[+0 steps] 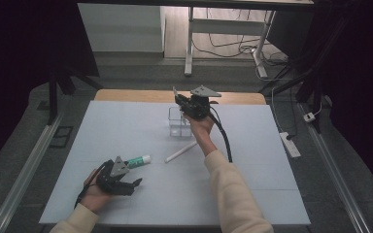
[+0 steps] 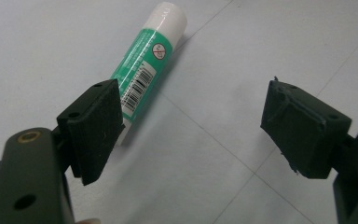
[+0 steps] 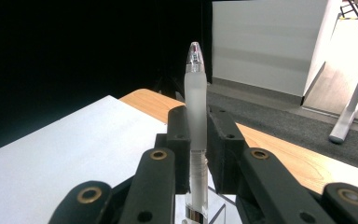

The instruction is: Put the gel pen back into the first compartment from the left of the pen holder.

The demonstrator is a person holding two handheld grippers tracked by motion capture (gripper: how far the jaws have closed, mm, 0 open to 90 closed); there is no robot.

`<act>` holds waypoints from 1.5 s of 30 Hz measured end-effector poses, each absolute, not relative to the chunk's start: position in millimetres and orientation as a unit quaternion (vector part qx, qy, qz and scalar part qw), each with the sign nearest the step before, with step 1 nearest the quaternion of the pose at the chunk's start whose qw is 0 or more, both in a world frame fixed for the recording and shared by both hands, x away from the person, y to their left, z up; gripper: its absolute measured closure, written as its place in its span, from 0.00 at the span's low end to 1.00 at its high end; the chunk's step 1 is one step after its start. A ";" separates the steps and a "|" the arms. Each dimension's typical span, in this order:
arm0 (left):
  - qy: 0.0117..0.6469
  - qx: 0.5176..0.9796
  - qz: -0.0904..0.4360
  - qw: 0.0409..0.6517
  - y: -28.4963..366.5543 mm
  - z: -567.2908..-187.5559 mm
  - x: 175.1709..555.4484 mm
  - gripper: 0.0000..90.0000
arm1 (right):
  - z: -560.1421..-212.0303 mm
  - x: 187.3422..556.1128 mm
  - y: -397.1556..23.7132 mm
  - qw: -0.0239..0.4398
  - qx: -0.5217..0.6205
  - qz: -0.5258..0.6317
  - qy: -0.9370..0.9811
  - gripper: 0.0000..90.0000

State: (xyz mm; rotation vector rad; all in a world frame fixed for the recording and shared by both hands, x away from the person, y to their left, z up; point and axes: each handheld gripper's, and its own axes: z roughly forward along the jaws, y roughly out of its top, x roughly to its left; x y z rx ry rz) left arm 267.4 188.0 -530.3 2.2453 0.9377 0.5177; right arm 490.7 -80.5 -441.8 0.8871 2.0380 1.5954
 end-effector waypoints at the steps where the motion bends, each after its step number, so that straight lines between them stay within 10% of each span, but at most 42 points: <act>1: 0.357 0.855 0.197 0.321 188.0 -530.3 267.5 0.24 | -441.6 490.7 -80.4 0.200 0.318 0.573 0.729 0.88; 45: 0.360 0.851 0.195 0.330 189.5 -527.7 266.4 0.24 | -419.2 490.9 -64.0 0.215 0.294 0.613 0.701 0.88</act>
